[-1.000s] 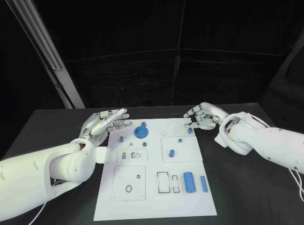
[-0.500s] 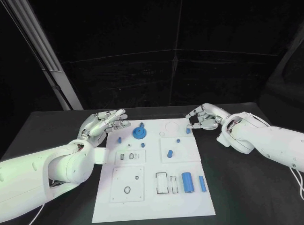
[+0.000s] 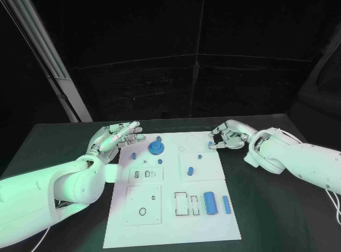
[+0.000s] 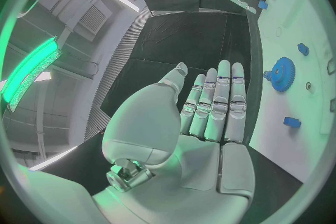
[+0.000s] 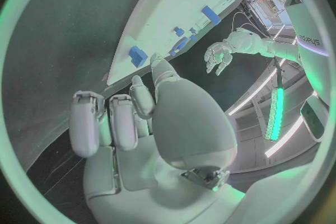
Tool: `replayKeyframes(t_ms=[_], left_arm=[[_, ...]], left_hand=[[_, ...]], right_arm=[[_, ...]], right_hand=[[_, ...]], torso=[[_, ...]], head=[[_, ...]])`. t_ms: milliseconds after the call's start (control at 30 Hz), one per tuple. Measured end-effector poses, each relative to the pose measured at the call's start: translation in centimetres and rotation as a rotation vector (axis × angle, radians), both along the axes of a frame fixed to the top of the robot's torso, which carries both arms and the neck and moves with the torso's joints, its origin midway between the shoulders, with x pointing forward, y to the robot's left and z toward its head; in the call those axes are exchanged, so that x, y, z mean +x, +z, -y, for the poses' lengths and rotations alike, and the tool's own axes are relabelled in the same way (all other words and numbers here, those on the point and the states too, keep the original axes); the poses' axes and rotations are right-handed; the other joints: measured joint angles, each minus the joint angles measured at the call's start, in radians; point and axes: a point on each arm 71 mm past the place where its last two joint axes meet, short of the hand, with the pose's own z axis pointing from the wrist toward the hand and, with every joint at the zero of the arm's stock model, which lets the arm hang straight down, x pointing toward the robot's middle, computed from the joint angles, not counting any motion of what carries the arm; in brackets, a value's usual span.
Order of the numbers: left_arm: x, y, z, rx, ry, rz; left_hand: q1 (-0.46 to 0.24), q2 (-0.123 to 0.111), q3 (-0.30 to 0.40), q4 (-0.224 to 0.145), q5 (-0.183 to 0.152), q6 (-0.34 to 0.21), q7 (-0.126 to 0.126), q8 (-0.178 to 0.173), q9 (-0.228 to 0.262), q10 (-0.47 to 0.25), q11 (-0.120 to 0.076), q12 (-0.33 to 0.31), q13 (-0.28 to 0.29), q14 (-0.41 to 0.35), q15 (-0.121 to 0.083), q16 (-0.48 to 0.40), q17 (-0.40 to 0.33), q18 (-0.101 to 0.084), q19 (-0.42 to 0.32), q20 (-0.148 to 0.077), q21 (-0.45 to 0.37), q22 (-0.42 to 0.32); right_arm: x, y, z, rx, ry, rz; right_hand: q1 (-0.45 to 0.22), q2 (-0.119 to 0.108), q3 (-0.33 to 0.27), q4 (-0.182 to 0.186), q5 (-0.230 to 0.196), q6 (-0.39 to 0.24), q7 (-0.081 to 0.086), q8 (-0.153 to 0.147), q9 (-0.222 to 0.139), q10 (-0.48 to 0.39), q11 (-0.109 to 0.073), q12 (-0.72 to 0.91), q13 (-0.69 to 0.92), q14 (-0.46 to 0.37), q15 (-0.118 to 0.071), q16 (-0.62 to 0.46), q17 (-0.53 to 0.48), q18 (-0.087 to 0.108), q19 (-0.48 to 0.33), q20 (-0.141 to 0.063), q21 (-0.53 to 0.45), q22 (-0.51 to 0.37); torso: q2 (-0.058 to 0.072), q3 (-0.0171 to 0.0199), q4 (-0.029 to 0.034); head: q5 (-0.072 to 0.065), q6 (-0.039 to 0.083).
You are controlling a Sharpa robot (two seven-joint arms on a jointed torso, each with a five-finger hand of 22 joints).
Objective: Assemble the parts on the task board
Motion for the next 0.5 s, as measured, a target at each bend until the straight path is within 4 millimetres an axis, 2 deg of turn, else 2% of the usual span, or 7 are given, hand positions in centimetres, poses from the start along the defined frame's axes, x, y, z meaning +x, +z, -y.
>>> replayKeyframes(t_ms=[267, 500], left_arm=[[-0.01, -0.03, 0.05, 0.0, -0.001, 0.0], [-0.02, -0.05, 0.08, 0.0, -0.002, -0.001]], left_hand=[[0.0, 0.0, 0.0, 0.0, 0.0, 0.0, 0.0, 0.0, 0.0, 0.0, 0.0, 0.0, 0.0, 0.0, 0.0, 0.0, 0.0, 0.0, 0.0, 0.0, 0.0, 0.0], [0.0, 0.0, 0.0, 0.0, 0.0, 0.0, 0.0, 0.0, 0.0, 0.0, 0.0, 0.0, 0.0, 0.0, 0.0, 0.0, 0.0, 0.0, 0.0, 0.0, 0.0, 0.0]], right_arm=[[0.02, -0.51, -0.24, -0.016, 0.01, -0.01], [0.1, -0.88, -0.4, -0.031, 0.013, -0.013]], right_hand=[[0.011, 0.003, 0.003, -0.008, 0.0, 0.0, 0.0, 0.0, 0.001, 0.0, 0.0, 0.0, 0.003, 0.0, 0.0, 0.0, 0.0, 0.0, 0.0, 0.0, 0.0, 0.0], [0.032, 0.024, 0.016, -0.027, -0.017, 0.008, 0.0, 0.004, 0.003, 0.0, 0.0, 0.005, 0.007, 0.0, 0.0, 0.0, 0.0, 0.0, 0.0, 0.0, 0.0, 0.0]], torso=[[0.0, 0.0, 0.0], [-0.001, 0.0, 0.0004]], head=[[0.001, -0.001], [0.0, -0.005]])
